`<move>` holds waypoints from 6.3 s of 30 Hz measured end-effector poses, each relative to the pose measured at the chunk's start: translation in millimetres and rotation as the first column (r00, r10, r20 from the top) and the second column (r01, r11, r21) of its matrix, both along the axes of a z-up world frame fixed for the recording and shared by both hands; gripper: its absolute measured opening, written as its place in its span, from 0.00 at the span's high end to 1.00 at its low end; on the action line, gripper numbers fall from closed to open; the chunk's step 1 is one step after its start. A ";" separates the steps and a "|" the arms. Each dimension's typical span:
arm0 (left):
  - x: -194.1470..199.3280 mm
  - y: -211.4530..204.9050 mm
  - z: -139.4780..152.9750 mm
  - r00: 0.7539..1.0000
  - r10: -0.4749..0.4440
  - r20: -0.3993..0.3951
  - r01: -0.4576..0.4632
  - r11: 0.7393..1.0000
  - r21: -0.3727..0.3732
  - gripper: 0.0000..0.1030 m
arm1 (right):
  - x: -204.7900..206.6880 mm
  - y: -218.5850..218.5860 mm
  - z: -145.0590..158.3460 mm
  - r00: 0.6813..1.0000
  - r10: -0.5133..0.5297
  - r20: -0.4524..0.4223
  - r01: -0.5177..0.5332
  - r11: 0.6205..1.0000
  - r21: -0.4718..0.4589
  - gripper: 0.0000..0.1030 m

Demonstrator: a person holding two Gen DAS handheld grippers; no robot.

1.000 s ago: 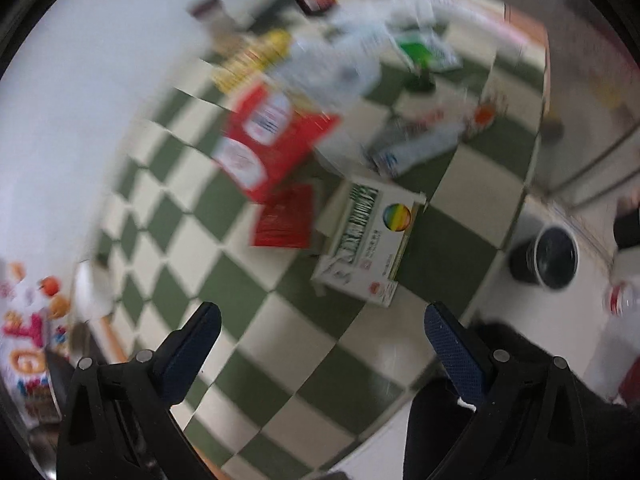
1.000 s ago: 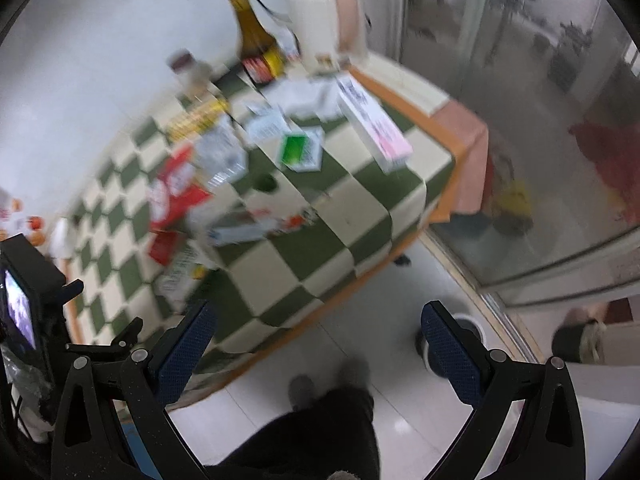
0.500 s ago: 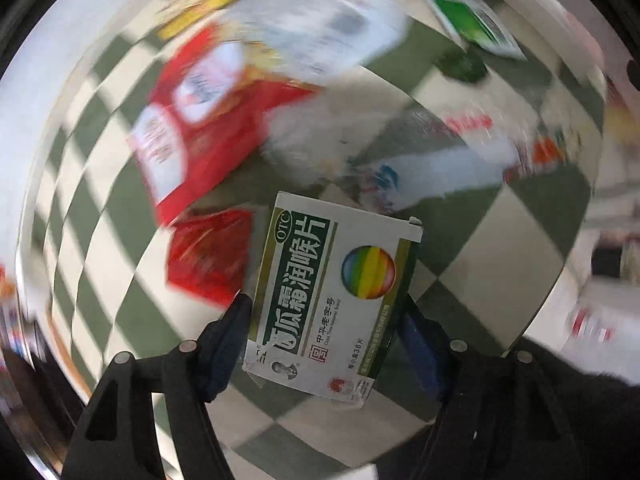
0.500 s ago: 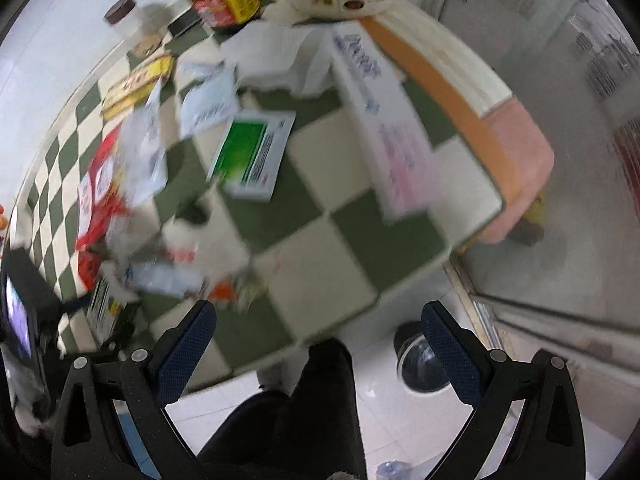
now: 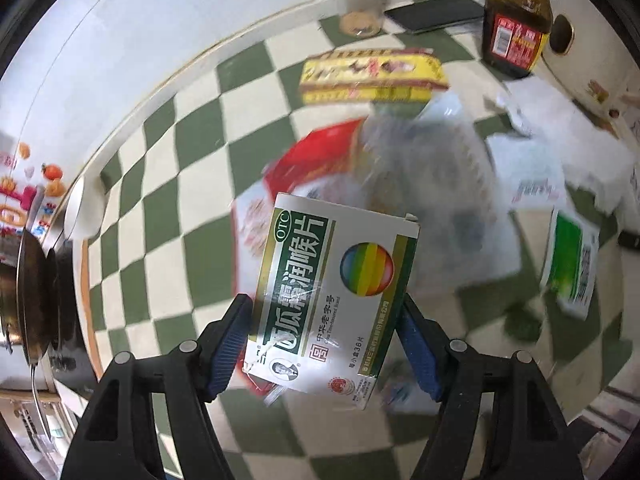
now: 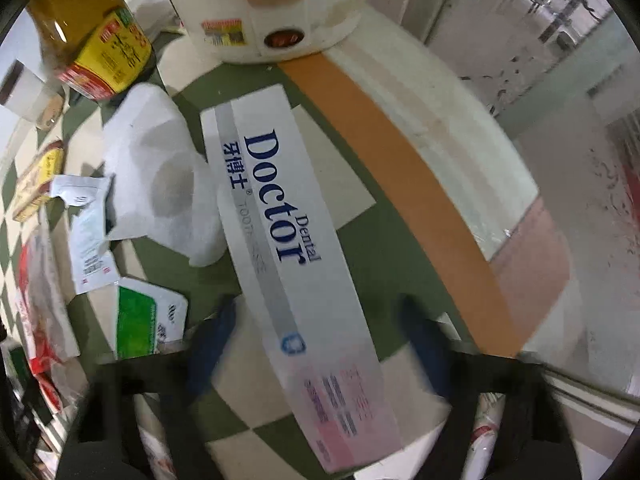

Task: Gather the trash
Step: 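Grasp the green medicine box with the left tool while the right tool grasps the white toothpaste box, then carry both boxes over the floor bin and open both tools to drop them, then move both tools back toward the counter, then grasp the red wrapper with the left tool while the right tool grasps the clear plastic bag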

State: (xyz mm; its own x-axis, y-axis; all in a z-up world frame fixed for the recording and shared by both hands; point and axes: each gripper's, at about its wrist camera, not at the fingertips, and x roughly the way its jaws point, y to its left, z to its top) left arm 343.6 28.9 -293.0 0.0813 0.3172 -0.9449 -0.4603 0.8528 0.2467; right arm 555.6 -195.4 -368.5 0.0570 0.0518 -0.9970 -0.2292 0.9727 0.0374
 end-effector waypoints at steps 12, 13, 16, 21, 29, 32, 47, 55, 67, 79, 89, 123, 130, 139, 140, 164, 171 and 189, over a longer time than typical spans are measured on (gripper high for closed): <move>30.9 -30.8 30.1 0.975 -0.172 0.139 0.183 0.981 -0.067 0.33 | -46.6 -69.2 42.8 0.969 -0.242 0.053 0.232 0.962 0.144 0.50; 31.0 -36.7 33.9 0.967 -0.204 0.150 0.215 0.974 -0.067 0.33 | -57.3 -78.9 48.1 0.958 -0.281 0.062 0.269 0.950 0.156 0.50; 27.6 -60.8 48.0 0.933 -0.306 0.188 0.323 0.944 -0.070 0.33 | -96.3 -99.3 56.5 0.924 -0.374 0.079 0.355 0.916 0.186 0.51; 12.6 -127.8 66.0 0.833 -0.498 0.243 0.532 0.840 -0.102 0.33 | -193.5 -163.2 76.0 0.822 -0.560 0.107 0.528 0.818 0.229 0.51; -38.1 -325.7 23.7 0.568 -0.799 0.196 0.816 0.518 -0.255 0.33 | -376.5 -312.1 33.5 0.543 -0.840 0.025 0.823 0.537 0.185 0.51; -66.1 -403.2 -40.6 0.478 -0.870 0.120 0.832 0.405 -0.381 0.33 | -443.6 -357.5 -34.0 0.438 -0.895 -0.082 0.894 0.423 0.147 0.50; -135.6 -596.2 -483.6 0.207 -0.953 -0.222 0.729 0.302 -0.614 0.31 | -542.0 -470.7 -444.0 0.251 -0.882 -0.399 0.966 0.205 0.155 0.50; -155.2 -612.4 -513.9 0.191 -0.956 -0.223 0.803 0.283 -0.525 0.01 | -528.2 -486.7 -535.2 0.293 -0.864 -0.409 0.956 0.267 0.120 0.04; -164.1 -568.6 -449.6 0.223 -0.966 -0.128 0.932 0.250 -0.262 0.01 | -542.2 -473.4 -482.0 0.317 -0.924 -0.214 0.945 0.327 -0.012 0.00; -182.8 -537.8 -321.0 0.247 -0.968 -0.043 0.942 0.250 -0.223 0.01 | -557.7 -444.1 -332.0 0.340 -0.938 -0.067 0.940 0.340 0.015 0.00; -209.7 -496.4 -156.8 0.249 -0.967 0.056 0.945 0.230 -0.234 0.01 | -579.3 -416.5 -148.6 0.371 -0.926 0.063 0.926 0.375 0.055 0.00; -36.0 -89.8 66.3 0.797 -0.549 0.251 0.581 0.810 -0.074 0.00 | -333.6 -123.0 118.2 0.811 -0.574 0.111 0.530 0.801 0.277 0.00; -62.9 86.5 -19.0 0.976 -0.200 0.090 0.216 0.949 -0.230 0.04 | -229.0 19.4 60.2 0.937 -0.349 0.013 0.336 0.910 0.243 0.00; -73.4 93.6 -68.2 0.964 -0.253 0.085 0.267 0.910 -0.318 0.42 | -192.1 77.4 -5.7 0.963 -0.265 -0.035 0.267 0.961 0.070 0.02; -73.8 90.3 -67.9 0.959 -0.271 0.081 0.283 0.913 -0.293 0.50 | -193.5 80.6 -9.2 0.965 -0.260 -0.033 0.262 0.963 0.058 0.05; -109.2 84.9 36.2 0.925 -0.284 0.254 0.327 0.933 -0.147 0.99 | -232.8 29.4 67.4 0.926 -0.354 0.132 0.311 0.913 0.266 1.00; -95.1 56.2 68.6 0.888 -0.339 0.311 0.387 0.916 -0.109 1.00 | -240.3 2.0 84.3 0.899 -0.413 0.145 0.350 0.877 0.328 1.00; -60.5 28.2 5.3 0.918 -0.315 0.243 0.390 0.832 -0.394 0.69 | -279.2 -111.5 82.1 0.774 -0.629 0.075 0.539 0.717 0.442 1.00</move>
State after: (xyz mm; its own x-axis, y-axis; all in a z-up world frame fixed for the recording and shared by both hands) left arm 283.1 57.2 -287.7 0.2720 -0.1923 -0.9429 -0.1091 0.9674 -0.2287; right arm 276.5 -306.9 -286.4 0.4028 0.3024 -0.8639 0.3346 0.8299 0.4465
